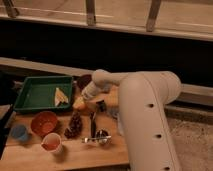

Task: Place apple in table surface

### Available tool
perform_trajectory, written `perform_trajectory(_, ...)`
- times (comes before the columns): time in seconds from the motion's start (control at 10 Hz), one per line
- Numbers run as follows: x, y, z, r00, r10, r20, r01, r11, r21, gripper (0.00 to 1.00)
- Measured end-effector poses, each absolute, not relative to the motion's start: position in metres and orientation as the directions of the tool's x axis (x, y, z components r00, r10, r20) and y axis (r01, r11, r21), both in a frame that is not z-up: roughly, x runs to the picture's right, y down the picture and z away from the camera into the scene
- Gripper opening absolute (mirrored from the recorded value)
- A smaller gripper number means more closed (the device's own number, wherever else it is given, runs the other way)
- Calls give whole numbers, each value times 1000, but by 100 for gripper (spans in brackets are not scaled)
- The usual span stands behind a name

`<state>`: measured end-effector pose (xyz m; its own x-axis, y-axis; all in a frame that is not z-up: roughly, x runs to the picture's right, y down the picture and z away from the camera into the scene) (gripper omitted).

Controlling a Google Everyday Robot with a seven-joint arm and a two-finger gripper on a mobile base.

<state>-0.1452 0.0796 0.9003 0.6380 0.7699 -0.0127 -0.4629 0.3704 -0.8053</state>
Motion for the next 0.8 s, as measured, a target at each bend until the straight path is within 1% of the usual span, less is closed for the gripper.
perform_trajectory(0.1, -145, 80, 900, 639, 769, -14, -462, 369, -806, 75)
perform_trajectory(0.2, -144, 79, 900, 639, 769, -14, -463, 369, -806, 78)
perform_trajectory(0.8, -144, 74, 896, 647, 763, -3, -458, 385, -802, 78)
